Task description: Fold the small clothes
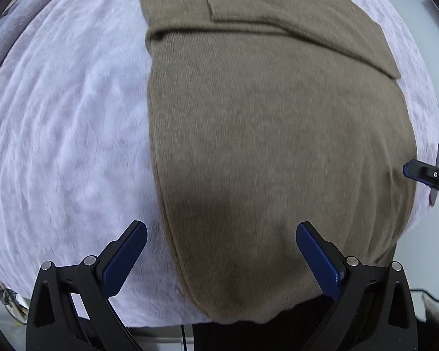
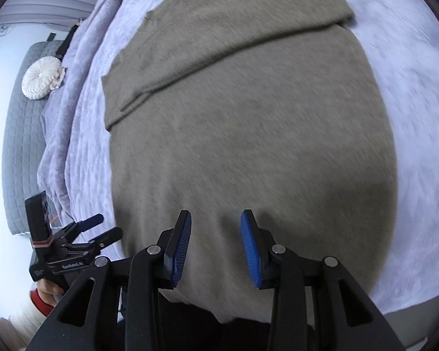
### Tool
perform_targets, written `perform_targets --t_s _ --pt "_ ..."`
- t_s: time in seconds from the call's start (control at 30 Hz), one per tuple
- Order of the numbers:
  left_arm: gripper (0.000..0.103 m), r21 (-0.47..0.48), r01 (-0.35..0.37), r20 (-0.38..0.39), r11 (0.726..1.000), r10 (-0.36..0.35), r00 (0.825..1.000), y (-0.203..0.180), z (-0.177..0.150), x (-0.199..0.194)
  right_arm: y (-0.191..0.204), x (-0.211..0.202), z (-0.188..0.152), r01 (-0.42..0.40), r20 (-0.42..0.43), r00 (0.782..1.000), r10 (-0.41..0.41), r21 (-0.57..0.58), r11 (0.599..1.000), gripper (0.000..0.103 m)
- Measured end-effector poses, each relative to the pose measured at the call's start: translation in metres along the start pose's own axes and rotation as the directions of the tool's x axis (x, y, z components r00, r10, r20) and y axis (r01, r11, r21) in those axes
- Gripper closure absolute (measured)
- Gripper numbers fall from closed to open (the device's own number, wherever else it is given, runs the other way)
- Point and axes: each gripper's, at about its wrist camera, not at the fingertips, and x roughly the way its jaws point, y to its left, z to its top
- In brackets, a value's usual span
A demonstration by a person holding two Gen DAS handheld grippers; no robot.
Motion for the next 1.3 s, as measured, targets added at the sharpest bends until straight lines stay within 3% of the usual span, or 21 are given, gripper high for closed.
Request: perform_targets --t_s 0.2,0.33,0.43,0.5,0.67,0.77,0.8,0.83,0.87,0.9,0.93,1.03,1.3 --pt "0.001 0.088 0.101 -0.091 0.991 -0.093 0.991 -0.002 -0.035 0.006 -0.034 0.0 -0.037 0.045 -0.116 0.992 -0.047 -0.014 0.999 0.064" --pt "0.001 0.109 0.227 -0.199 0.968 -0.203 0.959 -0.006 -0.058 0.021 -0.068 -0.003 -0.069 0.093 -0.196 0.976 -0.093 -0.009 0.996 0.064" --pt "0.001 0.108 0.244 -0.237 0.964 -0.213 0.948 -0.011 -0.065 0.033 -0.091 -0.002 -0.088 0.109 -0.24 0.965 -0.1 0.024 0.994 0.056" --pt "0.001 0.082 0.251 -0.242 0.964 -0.226 0.944 -0.013 -0.064 0.039 -0.104 0.004 -0.097 0.128 -0.262 0.959 -0.112 0.042 0.991 0.048" --pt "0.001 -0.019 0.28 -0.216 0.96 -0.278 0.936 -0.004 -0.057 0.046 -0.12 0.021 -0.104 0.108 -0.256 0.963 -0.087 0.066 0.992 0.048" --pt "0.001 -0.022 0.27 -0.205 0.963 -0.269 0.941 0.009 -0.05 0.04 -0.122 0.032 -0.105 0.089 -0.268 0.961 -0.064 0.082 0.993 0.048" --pt "0.009 -0.01 0.261 -0.2 0.965 -0.258 0.945 0.017 -0.05 0.033 -0.12 0.034 -0.106 0.079 -0.279 0.959 -0.051 0.09 0.993 0.054" --pt "0.029 0.007 0.241 -0.2 0.971 -0.235 0.951 0.015 -0.05 0.031 -0.117 0.033 -0.106 0.056 -0.278 0.96 -0.028 0.097 0.994 0.064" --pt "0.041 0.023 0.221 -0.207 0.975 -0.212 0.955 0.003 -0.053 0.033 -0.114 0.03 -0.105 0.028 -0.27 0.963 0.0 0.101 0.994 0.091" --pt "0.07 0.044 0.212 -0.216 0.976 -0.198 0.956 0.002 -0.052 0.031 -0.111 0.025 -0.105 -0.007 -0.259 0.965 0.036 0.112 0.994 0.096" --pt "0.089 0.038 0.243 -0.222 0.969 -0.229 0.948 0.003 -0.052 0.03 -0.109 0.02 -0.103 -0.043 -0.242 0.968 0.072 0.123 0.992 0.096" --pt "0.089 -0.033 0.374 -0.193 0.927 -0.373 0.907 0.013 -0.043 0.009 -0.095 0.002 -0.095 -0.134 -0.198 0.967 0.158 0.129 0.982 0.096" --pt "0.089 -0.022 0.441 -0.004 0.897 -0.441 0.897 0.021 0.004 -0.051 -0.056 -0.04 -0.046 -0.362 0.016 0.932 0.363 0.103 0.926 0.096"
